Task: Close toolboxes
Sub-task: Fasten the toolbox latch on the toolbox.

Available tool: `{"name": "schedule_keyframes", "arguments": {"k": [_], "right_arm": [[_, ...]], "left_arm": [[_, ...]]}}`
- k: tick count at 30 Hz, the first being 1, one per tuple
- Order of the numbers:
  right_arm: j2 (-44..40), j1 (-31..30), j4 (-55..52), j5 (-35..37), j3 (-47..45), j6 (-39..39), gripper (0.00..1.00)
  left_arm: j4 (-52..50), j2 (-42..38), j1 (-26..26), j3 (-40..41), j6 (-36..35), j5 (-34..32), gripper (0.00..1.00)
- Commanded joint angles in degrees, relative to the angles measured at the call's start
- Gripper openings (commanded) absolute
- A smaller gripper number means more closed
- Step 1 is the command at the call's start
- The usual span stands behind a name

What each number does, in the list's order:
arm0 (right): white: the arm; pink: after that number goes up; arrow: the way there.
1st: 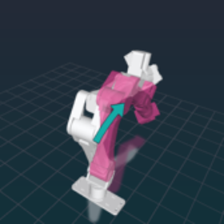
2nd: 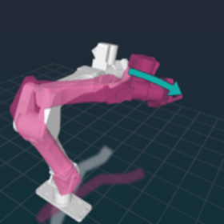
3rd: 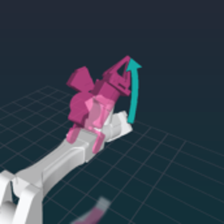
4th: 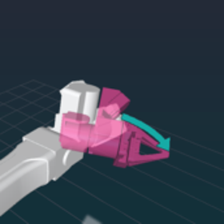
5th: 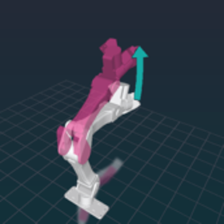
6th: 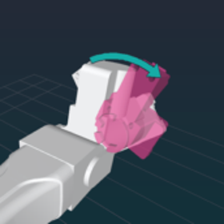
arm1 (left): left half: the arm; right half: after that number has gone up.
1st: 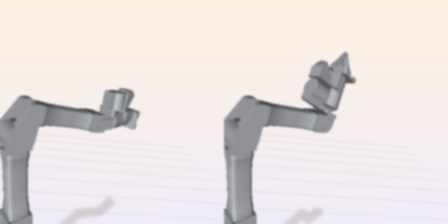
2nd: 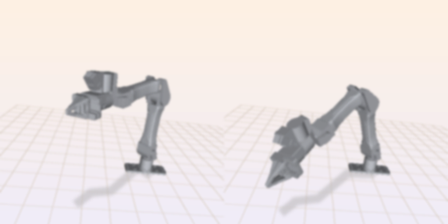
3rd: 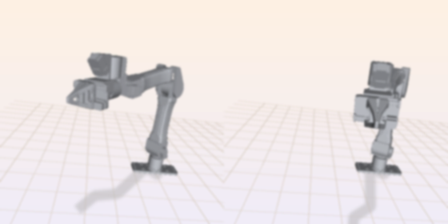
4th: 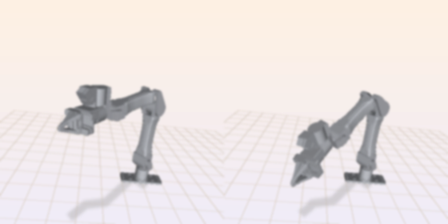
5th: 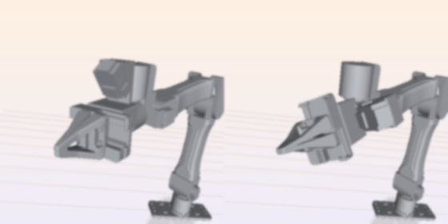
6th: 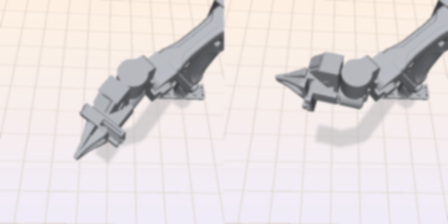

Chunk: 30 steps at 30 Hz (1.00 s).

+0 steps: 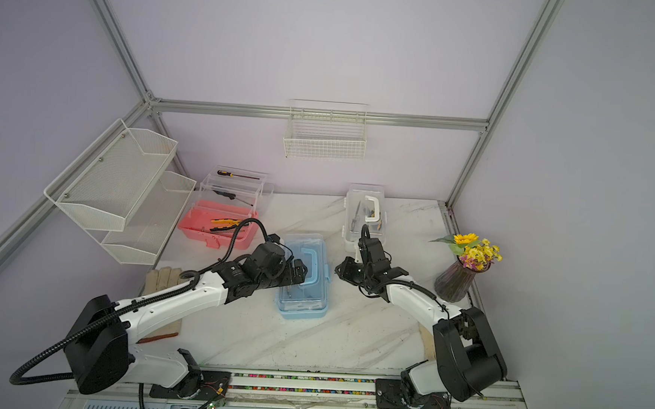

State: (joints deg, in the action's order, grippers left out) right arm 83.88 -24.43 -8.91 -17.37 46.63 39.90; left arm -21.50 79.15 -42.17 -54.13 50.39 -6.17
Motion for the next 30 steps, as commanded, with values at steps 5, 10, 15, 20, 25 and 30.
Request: {"name": "schedule_keyframes", "arguments": {"k": [5,10,15,20,25,30], "right_arm": [[5.1,0.0,4.3,-0.4,-0.9,-0.6,0.2],[6.3,-0.2,8.2,-2.9,-2.0,0.5,0.2],[7.3,-0.7,11.0,-5.2,-2.2,1.7,0.2],[7.4,-1.3,14.2,-7.8,-3.0,3.2,0.2],[7.1,-2.0,16.0,-9.7,-3.4,4.1,0.2],[6.9,-2.8,17.2,-11.0,-3.3,5.2,0.2]], "left_arm": [[2.9,1.2,-0.3,-3.0,-1.0,0.2,1.0],[2.8,4.1,-0.2,-3.4,-2.0,0.6,1.0],[2.9,6.0,-0.3,-3.8,-2.6,0.2,1.0],[3.0,7.7,-0.3,-4.4,-2.6,1.0,1.0],[3.7,8.3,-0.3,-4.3,-2.0,1.4,0.99],[4.6,9.0,-0.3,-4.3,-1.5,2.2,0.99]]}}
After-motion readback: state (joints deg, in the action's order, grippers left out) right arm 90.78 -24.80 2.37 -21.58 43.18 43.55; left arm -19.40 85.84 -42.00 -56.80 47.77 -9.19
